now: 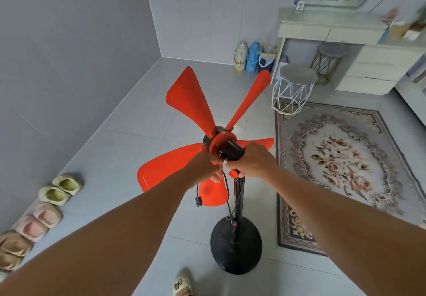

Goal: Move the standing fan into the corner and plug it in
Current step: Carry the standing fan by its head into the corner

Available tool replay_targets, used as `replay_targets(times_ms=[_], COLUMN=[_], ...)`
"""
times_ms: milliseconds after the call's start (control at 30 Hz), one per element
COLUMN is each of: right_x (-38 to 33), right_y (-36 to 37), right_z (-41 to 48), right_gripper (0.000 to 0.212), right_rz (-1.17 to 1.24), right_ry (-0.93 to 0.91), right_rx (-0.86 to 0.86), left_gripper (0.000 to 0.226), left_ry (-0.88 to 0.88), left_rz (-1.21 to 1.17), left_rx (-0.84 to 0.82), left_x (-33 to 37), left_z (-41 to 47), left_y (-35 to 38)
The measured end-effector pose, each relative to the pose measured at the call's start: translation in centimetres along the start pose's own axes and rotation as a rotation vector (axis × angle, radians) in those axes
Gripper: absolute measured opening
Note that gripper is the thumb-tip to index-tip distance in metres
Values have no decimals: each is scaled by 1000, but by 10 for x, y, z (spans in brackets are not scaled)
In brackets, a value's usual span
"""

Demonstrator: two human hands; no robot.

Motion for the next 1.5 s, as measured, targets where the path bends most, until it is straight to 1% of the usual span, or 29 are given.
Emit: replay_targets(times_ms=[200,300,400,567,700,833,933,1033,1167,1267,1367,1500], right_x=[-87,-122,-162,-217,-261,-306,-338,-371,-411,-432,-456,-485], right_y=[11,18,26,35,42,43,44,42,46,46,45,37], right_z=[48,78,118,182,253,336,391,439,511,565,631,704], right_gripper=[46,44,42,46,48,48,46,50,54,51,47,48], right_rz=[58,88,67,32,-10,-38,-53,-153,-256,-285,-305,-282], right_ry=[3,3,-24,-80,-133,-199,-236,-308,-375,-384,-346,-302], right_rx=[8,14,22,26,-9,-12,-28,21,48,37,19,35], left_gripper=[38,37,35,33,28,32,29,21,14,13,15,8], left_ry=[26,23,2,-51,-113,-172,-205,-216,-284,-308,-285,-250], left_rz=[-76,-69,-66,-120,-148,-179,-215,-275,-329,-320,-321,-302], left_rx=[27,47,75,127,177,231,274,324,352,344,358,312], left_x=[-24,-36,-51,-70,-88,-101,-108,-113,-129,-138,-147,-151], left_z=[12,25,47,84,135,196,235,271,323,365,420,485], left_y=[-99,-148,-198,-258,-316,-379,-422,-461,-517,-553,-599,-655])
Point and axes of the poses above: each hand's wrist, its own z-axis towards the middle knuckle, its own y-axis out of the palm, x = y × z, the point moved 9 cm from there along z, towards the middle knuckle, and after that the axes turned 12 degrees about z, right-handed, at the moved point
